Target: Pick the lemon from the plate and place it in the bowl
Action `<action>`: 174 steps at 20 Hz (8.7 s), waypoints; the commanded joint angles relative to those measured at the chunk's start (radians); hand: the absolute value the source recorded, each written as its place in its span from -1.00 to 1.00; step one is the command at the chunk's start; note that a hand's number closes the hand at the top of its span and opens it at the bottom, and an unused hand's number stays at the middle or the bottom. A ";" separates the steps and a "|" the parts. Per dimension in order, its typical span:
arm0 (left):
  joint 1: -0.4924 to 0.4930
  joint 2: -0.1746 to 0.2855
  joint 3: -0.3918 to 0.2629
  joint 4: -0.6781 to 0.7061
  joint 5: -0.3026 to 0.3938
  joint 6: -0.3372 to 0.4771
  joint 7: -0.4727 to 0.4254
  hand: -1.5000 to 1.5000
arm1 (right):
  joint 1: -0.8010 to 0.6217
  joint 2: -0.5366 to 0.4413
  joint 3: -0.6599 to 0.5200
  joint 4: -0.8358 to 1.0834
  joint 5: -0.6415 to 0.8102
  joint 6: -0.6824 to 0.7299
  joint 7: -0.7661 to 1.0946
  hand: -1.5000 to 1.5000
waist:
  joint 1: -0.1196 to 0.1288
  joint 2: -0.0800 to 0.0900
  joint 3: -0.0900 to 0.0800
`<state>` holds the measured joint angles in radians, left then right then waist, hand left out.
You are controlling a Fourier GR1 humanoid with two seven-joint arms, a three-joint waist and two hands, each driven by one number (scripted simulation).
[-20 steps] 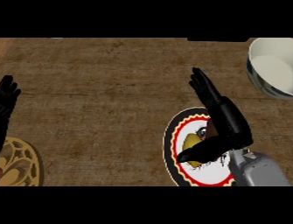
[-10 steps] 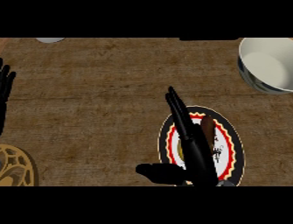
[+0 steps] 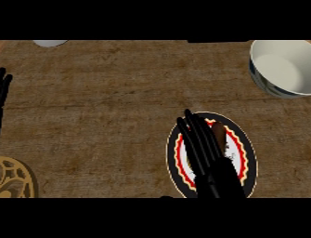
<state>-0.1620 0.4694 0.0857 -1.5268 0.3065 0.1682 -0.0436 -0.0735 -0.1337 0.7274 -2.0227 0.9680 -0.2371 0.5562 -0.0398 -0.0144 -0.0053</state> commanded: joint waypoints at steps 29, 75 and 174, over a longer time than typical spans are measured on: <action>-0.067 -0.040 0.039 0.048 -0.041 -0.059 0.003 0.00 | 0.030 0.071 -0.146 -0.101 -0.096 0.864 0.402 -1.00 | 0.041 0.014 0.005; -0.077 -0.128 0.165 0.074 -0.133 -0.198 -0.013 0.00 | 0.021 0.038 -0.329 0.477 0.072 0.525 -0.101 1.00 | 0.042 0.015 0.005; -0.140 -0.161 0.145 0.016 -0.171 -0.173 0.089 0.00 | -0.849 -0.699 -1.355 1.768 -0.611 0.205 -0.828 -1.00 | 0.079 0.032 0.010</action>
<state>-0.2876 0.2981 0.2320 -1.4953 0.1325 -0.0069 0.0062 -0.9196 -0.7694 -0.5647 -0.2812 0.4050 -0.0097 -0.2707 0.0379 0.0173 0.0036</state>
